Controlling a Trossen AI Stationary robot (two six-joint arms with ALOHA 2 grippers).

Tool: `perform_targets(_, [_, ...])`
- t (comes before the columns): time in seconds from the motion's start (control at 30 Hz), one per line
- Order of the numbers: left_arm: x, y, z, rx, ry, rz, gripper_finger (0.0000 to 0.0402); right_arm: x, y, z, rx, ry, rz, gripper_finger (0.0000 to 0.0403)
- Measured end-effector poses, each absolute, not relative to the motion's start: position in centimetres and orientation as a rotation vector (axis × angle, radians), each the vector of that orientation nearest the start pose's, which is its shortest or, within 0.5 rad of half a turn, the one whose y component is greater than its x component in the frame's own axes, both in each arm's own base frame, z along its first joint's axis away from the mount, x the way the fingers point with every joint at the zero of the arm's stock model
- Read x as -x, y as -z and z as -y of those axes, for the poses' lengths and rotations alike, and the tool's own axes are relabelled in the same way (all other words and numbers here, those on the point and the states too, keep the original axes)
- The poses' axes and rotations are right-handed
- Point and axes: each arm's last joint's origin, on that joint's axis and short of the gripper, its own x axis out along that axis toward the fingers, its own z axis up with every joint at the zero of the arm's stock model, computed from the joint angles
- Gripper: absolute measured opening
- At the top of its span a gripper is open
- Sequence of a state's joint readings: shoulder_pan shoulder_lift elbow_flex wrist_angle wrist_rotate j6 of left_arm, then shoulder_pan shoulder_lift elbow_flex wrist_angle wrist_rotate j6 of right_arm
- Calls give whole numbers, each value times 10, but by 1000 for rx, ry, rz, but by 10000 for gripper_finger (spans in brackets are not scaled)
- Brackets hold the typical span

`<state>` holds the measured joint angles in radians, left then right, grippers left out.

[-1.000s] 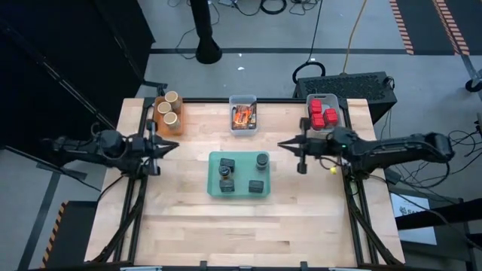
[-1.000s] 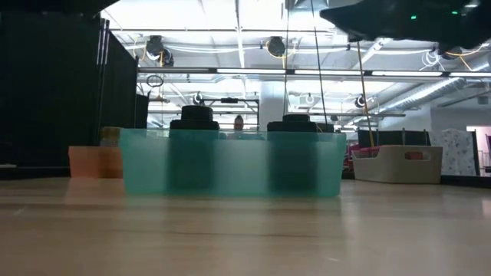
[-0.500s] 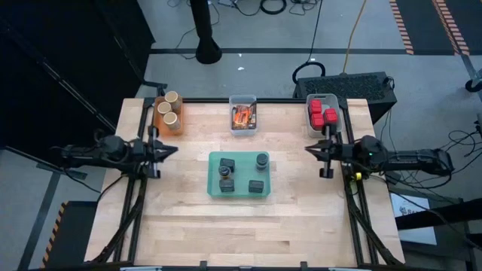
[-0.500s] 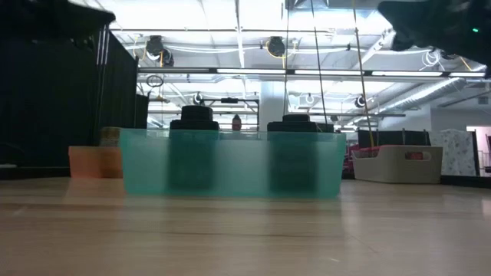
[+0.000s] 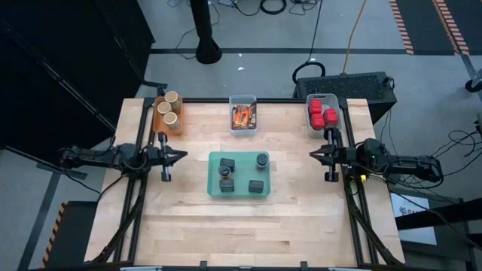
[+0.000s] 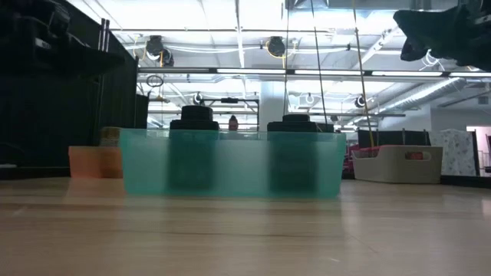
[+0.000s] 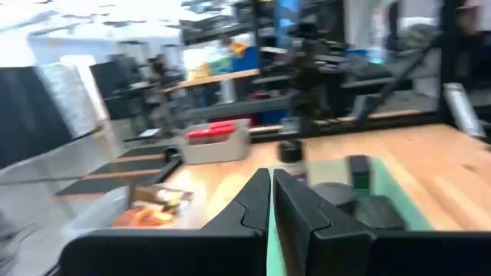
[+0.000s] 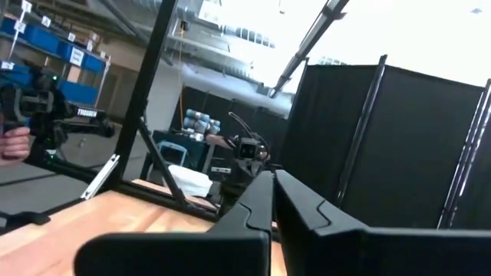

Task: Sort spices by type
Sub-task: Return to Home Position

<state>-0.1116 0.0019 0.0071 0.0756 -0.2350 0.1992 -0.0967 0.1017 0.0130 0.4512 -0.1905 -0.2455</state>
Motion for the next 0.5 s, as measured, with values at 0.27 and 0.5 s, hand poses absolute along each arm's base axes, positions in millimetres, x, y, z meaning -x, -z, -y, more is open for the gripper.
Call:
perform_targets(0.27, [-96,-172,2,-181,-193,50,22,-98,-201,4,343,-31,350,0])
perform_targets(0.5, [-96,-172,2,-181,-192,50,22,-98,-198,4,341,-35,322,0])
